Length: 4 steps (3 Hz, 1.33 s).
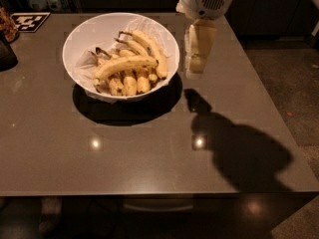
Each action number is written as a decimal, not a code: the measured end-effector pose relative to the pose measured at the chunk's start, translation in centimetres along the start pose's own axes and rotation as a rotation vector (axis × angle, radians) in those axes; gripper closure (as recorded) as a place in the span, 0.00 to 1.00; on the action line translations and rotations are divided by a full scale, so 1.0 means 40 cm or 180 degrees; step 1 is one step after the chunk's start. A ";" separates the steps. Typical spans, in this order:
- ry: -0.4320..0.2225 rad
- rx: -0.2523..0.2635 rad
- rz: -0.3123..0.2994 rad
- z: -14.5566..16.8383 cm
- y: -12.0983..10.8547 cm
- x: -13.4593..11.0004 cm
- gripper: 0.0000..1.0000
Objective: Pick banana from white bowl
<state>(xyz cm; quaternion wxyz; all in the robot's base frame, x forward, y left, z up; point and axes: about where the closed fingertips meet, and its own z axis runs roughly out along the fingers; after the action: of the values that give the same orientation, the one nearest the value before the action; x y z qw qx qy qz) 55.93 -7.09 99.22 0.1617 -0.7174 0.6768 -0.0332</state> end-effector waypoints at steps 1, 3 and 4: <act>-0.0055 0.0053 -0.0037 0.002 -0.017 -0.027 0.00; -0.0039 -0.0035 -0.0283 0.066 -0.090 -0.110 0.00; 0.0039 -0.0097 -0.0470 0.105 -0.127 -0.165 0.00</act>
Offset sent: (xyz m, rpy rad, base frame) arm 0.0337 0.0376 -0.0123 0.0275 0.0418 0.0499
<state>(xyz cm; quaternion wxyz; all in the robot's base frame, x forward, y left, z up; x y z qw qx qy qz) 61.37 0.35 97.80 0.1436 -0.7676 0.6234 -0.0392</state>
